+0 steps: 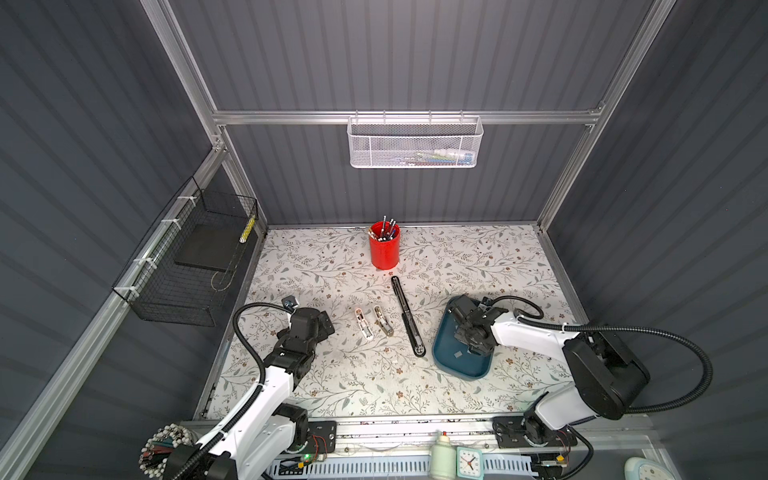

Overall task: Load the staples into the stapler
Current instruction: 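Lift the right gripper from the tray and carry it toward the pink stapler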

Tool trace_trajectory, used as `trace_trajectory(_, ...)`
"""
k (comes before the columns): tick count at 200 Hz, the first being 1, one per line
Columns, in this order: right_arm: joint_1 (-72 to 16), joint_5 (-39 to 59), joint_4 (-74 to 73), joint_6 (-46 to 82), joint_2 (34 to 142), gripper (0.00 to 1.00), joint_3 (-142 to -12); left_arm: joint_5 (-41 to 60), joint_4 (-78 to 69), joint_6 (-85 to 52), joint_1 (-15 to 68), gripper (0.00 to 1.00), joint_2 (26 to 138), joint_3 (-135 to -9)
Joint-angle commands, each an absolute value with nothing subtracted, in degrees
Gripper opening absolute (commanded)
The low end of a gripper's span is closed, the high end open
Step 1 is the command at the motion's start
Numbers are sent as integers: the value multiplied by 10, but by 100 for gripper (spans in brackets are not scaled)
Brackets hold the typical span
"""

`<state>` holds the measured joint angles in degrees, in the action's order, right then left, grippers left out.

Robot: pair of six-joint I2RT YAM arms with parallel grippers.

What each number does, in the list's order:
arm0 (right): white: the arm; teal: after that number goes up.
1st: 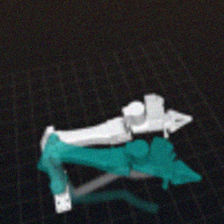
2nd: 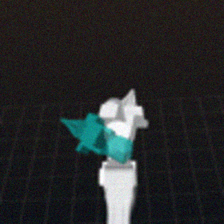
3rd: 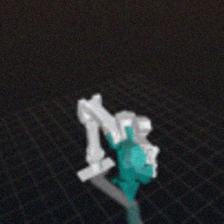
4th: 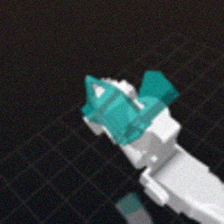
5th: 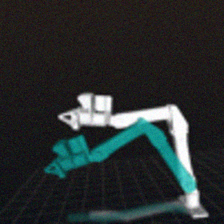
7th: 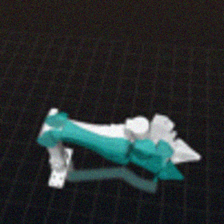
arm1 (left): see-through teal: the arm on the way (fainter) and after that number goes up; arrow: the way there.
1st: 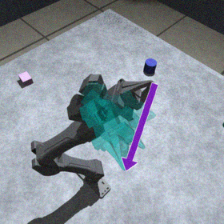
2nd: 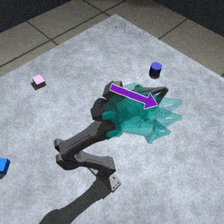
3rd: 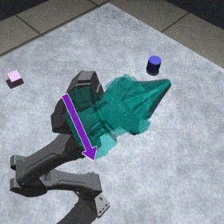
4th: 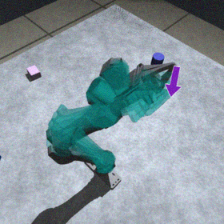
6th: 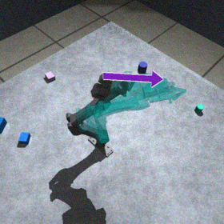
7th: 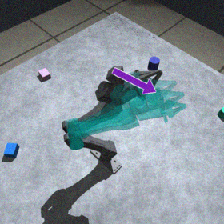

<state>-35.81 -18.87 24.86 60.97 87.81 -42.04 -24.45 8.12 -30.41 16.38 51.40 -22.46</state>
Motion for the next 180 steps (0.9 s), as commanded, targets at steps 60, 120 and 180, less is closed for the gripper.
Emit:
trace_trajectory(60,-369,-200,301,558,840,13,-445,-237,72,-296,159,100,514,-240)
trace_trajectory(120,-427,-270,321,470,744,14,-504,-235,74,-303,159,100,526,-246)
trace_trajectory(180,-525,-273,136,318,739,12,-517,-210,72,-312,158,100,533,-253)
